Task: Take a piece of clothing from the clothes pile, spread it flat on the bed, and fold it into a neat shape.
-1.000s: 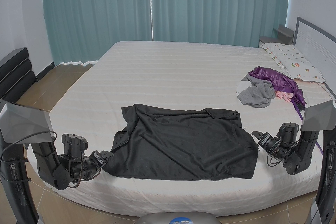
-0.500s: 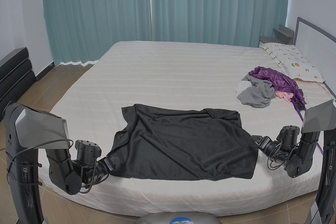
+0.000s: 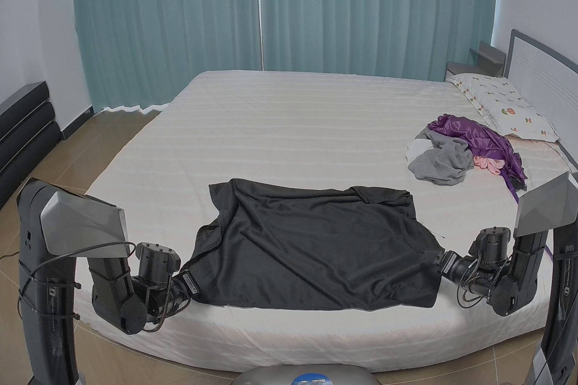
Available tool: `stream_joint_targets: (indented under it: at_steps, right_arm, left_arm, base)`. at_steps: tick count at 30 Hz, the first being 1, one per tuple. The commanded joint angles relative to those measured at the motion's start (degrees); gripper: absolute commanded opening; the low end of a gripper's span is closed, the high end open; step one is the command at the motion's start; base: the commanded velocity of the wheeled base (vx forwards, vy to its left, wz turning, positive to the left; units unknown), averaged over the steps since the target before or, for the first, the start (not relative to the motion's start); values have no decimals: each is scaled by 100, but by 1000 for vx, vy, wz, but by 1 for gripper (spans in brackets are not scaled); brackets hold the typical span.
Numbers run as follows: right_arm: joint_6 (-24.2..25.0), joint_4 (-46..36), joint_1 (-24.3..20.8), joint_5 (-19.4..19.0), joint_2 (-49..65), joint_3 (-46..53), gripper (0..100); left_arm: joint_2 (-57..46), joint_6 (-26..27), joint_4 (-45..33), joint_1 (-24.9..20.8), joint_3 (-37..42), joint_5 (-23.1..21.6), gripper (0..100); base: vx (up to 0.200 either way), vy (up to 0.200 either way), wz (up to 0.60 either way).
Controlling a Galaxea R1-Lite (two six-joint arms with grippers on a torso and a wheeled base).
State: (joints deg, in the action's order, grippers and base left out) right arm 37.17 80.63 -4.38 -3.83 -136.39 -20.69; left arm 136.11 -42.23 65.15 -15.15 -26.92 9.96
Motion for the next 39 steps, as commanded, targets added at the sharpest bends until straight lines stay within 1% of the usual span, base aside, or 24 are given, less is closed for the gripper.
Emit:
stream_joint_targets:
  at_steps: [1, 5, 9, 10, 13, 14, 20, 25, 28, 31, 34, 36, 37, 38, 39]
  right_arm:
    - [-149, 6, -125, 5, -46, 241, 100]
    - [-201, 23, -213, 5, -98, 293, 100]
    - [-228, 41, -239, 40, -239, 285, 100]
    - [-254, 129, -301, 58, -424, 197, 100]
    - [-263, 199, -309, 66, -512, 144, 100]
    - [-280, 208, -309, 66, -512, 126, 0]
    - [-298, 208, -309, 75, -512, 109, 0]
    - [-289, 216, -292, 242, -432, -155, 0]
    - [-280, 216, -274, 251, -292, -234, 0]
    - [-263, 146, -230, 286, -55, -612, 0]
    - [-254, 41, -195, 497, -142, -1078, 0]
    - [-263, -47, -186, 585, -301, -1429, 0]
    - [-263, -47, -186, 585, -301, -1429, 0]
    - [-263, -161, -169, 638, -424, -1816, 0]
    - [-280, -241, -169, 673, -450, -1939, 0]
  left_arm:
    - [-32, -22, 7, 56, 46, 138, 0]
    - [-304, -216, 7, 74, 160, 155, 0]
    - [-462, -251, 7, 91, 204, 155, 0]
    - [-612, -260, 7, 144, 240, 147, 0]
    - [-621, -260, 7, 144, 240, 147, 0]
    - [-621, -260, 7, 144, 240, 138, 0]
    - [-621, -260, 7, 144, 240, 147, 0]
    - [-700, -242, 51, 197, 187, 164, 0]
    - [-708, -242, 86, 258, 152, 164, 0]
    - [-647, -558, 227, 417, -51, 94, 0]
    - [-594, -910, 227, 425, -376, 103, 0]
    - [-568, -963, 227, 425, -437, 94, 0]
    - [-568, -963, 227, 425, -437, 94, 0]
    - [-515, -963, 227, 425, -446, 85, 0]
    - [-489, -963, 227, 434, -446, 85, 0]
  base:
    - [0, 0, 0]
    - [0, 0, 0]
    - [0, 0, 0]
    - [0, 0, 0]
    - [0, 0, 0]
    - [0, 0, 0]
    - [0, 0, 0]
    - [0, 0, 0]
    - [0, 0, 0]
    - [0, 0, 0]
    - [0, 0, 0]
    - [0, 0, 0]
    - [0, 0, 0]
    - [0, 0, 0]
    - [0, 0, 0]
